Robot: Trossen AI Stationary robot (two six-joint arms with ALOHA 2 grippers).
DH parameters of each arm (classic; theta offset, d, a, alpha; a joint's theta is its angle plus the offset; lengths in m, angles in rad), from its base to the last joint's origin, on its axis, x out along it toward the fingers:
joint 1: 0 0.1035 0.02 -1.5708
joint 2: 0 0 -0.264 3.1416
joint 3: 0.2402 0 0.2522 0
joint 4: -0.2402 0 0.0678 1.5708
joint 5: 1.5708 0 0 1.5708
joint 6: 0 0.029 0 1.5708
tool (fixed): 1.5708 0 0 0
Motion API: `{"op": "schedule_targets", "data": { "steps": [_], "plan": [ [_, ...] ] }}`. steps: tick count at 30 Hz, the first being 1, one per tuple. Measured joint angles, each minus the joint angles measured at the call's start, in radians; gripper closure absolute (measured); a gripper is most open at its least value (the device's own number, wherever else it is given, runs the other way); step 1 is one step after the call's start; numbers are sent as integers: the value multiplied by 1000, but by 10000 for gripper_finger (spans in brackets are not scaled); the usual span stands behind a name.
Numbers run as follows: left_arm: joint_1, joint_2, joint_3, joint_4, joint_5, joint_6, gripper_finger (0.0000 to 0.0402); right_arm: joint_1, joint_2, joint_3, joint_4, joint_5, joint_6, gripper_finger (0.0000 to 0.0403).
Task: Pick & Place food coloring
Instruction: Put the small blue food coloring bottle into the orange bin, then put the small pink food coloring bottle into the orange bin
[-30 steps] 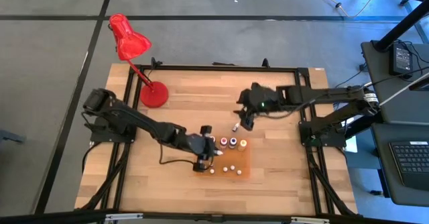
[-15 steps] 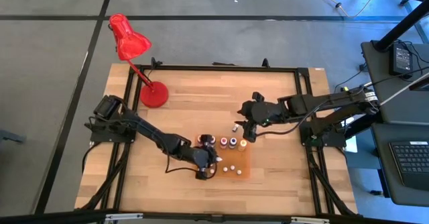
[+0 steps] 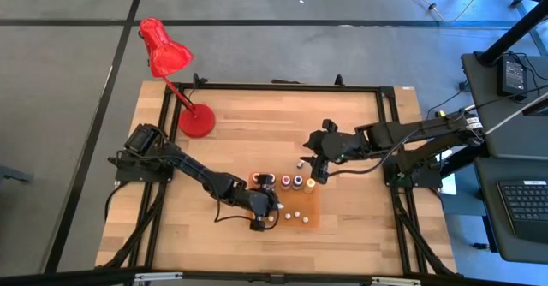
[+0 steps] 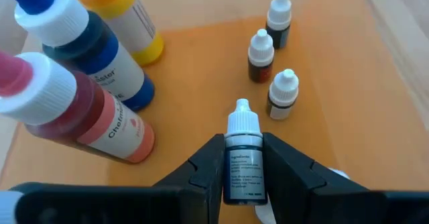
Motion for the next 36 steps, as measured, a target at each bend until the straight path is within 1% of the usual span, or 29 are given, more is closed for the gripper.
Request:
{"op": "schedule_targets", "data": {
  "steps": [15,20,22,28,36],
  "plan": [
    [0,0,0,0,5,17,306,0,0,0,0,-2,-2,205],
    [0,0,0,7,-80,28,305,0,0,0,0,-2,-2,205],
    [0,0,0,17,-95,28,306,0,0,0,0,-2,-2,205],
    [0,0,0,16,-85,30,306,0,0,0,0,-2,-2,205],
    [0,0,0,15,-77,25,288,0,0,0,0,-3,-2,205]
  ]
}}
